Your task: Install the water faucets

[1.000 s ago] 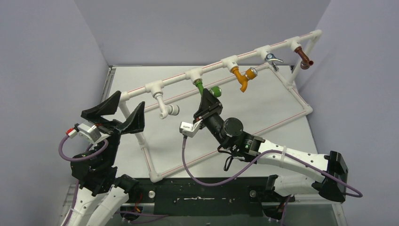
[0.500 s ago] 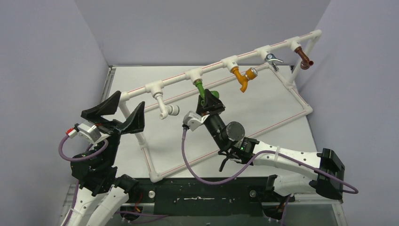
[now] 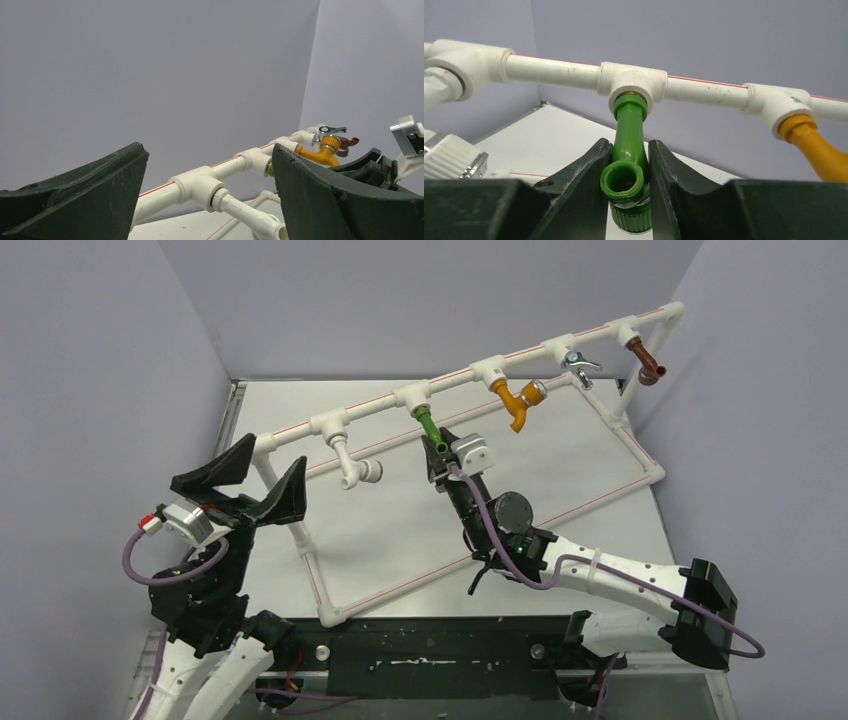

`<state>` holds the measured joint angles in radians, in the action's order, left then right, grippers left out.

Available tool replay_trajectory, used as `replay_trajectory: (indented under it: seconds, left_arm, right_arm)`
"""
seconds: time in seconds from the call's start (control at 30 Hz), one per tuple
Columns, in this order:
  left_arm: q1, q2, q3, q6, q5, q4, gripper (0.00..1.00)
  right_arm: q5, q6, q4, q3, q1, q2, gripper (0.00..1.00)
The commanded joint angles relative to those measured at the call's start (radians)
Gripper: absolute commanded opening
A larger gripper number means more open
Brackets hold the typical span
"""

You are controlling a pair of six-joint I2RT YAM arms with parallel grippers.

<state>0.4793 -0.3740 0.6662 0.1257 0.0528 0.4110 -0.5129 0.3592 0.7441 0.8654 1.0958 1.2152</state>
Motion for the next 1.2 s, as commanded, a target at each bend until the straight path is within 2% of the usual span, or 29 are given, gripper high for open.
replay_trajectory:
  seconds: [0.0, 0.3, 0.73, 0.87, 0.97, 1.17]
  left_arm:
    - [0.007, 0.009, 0.012, -0.010, 0.009, 0.020, 0.94]
    - [0.011, 0.010, 0.012, -0.010, 0.012, 0.021, 0.94]
    - [0.018, 0.010, 0.011, -0.010, 0.010, 0.022, 0.94]
    - [0.021, 0.010, 0.011, -0.011, 0.012, 0.022, 0.94]
    - [0.025, 0.010, 0.011, -0.011, 0.012, 0.022, 0.94]
    - [0.027, -0.002, 0.012, -0.009, 0.012, 0.020, 0.94]
  right_arm:
    - [-0.059, -0.407, 0.129, -0.002, -0.078, -0.069, 0.00]
    - [-0.134, -0.754, 0.127, -0.004, -0.093, -0.074, 0.00]
    - [-0.238, -1.373, 0.081, -0.021, -0.109, -0.051, 0.00]
    - [-0.263, -1.554, -0.070, 0.023, -0.117, -0.052, 0.00]
    - [-0.264, -1.665, -0.120, 0.029, -0.130, -0.066, 0.00]
    - [-0.172, -1.912, -0.334, 0.101, -0.160, -0.040, 0.00]
